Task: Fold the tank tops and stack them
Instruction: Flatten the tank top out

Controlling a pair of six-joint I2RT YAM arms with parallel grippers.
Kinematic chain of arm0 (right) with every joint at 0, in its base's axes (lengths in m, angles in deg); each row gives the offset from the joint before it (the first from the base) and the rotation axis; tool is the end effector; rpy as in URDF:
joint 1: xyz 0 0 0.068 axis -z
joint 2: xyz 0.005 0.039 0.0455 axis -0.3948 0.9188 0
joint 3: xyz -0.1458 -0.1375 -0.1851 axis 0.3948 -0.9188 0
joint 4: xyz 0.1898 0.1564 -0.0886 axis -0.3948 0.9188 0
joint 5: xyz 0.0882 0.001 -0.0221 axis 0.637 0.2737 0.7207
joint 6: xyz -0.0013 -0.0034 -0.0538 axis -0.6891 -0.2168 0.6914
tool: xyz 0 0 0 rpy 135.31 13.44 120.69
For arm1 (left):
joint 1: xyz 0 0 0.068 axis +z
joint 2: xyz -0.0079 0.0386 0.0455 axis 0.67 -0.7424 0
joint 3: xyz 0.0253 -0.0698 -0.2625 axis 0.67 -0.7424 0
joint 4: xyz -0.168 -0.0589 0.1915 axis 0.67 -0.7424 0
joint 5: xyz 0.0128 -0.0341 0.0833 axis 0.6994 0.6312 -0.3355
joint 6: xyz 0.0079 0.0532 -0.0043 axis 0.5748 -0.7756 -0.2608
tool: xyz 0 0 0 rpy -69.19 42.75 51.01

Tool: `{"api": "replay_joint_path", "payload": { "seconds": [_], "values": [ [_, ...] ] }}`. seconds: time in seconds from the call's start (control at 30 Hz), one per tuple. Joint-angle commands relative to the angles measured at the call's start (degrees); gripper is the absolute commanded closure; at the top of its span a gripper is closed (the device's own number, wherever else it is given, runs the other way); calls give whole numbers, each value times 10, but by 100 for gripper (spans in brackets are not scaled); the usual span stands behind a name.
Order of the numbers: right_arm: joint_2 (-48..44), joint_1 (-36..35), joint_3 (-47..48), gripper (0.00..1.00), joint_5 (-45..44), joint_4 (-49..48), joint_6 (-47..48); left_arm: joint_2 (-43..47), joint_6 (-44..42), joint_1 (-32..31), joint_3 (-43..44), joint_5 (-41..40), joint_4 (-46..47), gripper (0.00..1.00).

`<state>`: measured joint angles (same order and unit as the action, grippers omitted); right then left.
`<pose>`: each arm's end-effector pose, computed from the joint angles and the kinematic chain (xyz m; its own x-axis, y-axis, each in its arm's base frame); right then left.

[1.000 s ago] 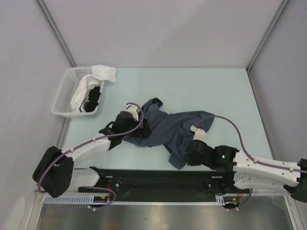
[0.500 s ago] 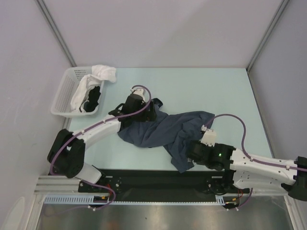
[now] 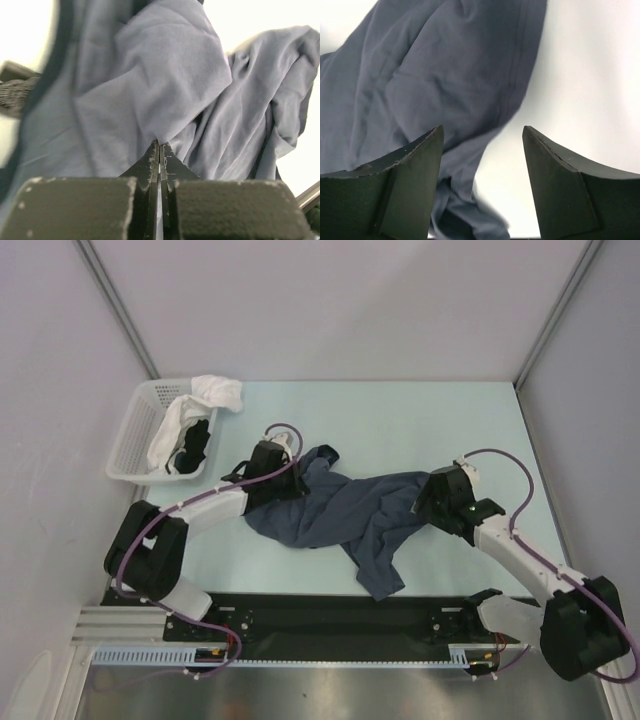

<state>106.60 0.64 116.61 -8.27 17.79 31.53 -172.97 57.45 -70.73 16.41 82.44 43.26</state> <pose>0.1984 0.0743 0.2153 -0.6977 0.4404 -0.5651 0.3182 0.8972 0.3063 0.2804 -0.1592 0.1927 -0.8114 -0.1720 -0.5586 0.1509 0.8617 -0.4845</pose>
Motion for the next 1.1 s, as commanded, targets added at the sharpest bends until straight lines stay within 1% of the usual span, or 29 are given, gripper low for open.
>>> {"api": "replay_joint_path", "payload": {
  "seconds": [0.0, 0.07, 0.2, 0.23, 0.27, 0.43, 0.5, 0.63, 0.73, 0.77, 0.8, 0.87, 0.93, 1.0, 1.07],
  "values": [
    [38, 17, 6, 32, 35, -82, 28, 68, 14, 25, -34, 23, 51, 100],
    [70, 20, 5, 32, 30, -89, 20, 91, 11, 26, -43, 13, 49, 100],
    [88, 21, -12, 31, 6, -103, 2, 100, 6, 26, -45, 11, 39, 100],
    [88, 23, -16, 32, 3, -107, -2, 100, 6, 26, -44, 11, 37, 100],
    [88, 23, -24, 35, 4, -118, -3, 101, 4, 26, -43, 8, 36, 100],
    [105, 33, -29, 38, -13, -123, -9, 107, 2, 26, -36, 5, 36, 100],
    [116, 40, -32, 41, -17, -133, -9, 110, -1, 30, -31, 5, 17, 100],
    [124, 54, -46, 42, -16, -145, -10, 121, -2, 43, -28, 5, 9, 100],
    [129, 62, -52, 67, -5, -164, -9, 128, -3, 48, -27, 5, 5, 100],
    [126, 63, -52, 86, -4, -167, -9, 129, -3, 48, -27, 6, 4, 100],
    [122, 64, -51, 90, -7, -165, -9, 129, -2, 48, -26, 6, 2, 100],
    [102, 64, -47, 91, -9, -159, -3, 135, -2, 51, -23, 4, -2, 100],
    [85, 64, -44, 100, -7, -152, 7, 141, 0, 58, -21, 0, -8, 100],
    [59, 70, -34, 100, 7, -147, 21, 150, 2, 71, -12, -4, -22, 100],
    [39, 76, -21, 100, 29, -152, 53, 164, 13, 106, 2, 11, -40, 100]
  ]
}}
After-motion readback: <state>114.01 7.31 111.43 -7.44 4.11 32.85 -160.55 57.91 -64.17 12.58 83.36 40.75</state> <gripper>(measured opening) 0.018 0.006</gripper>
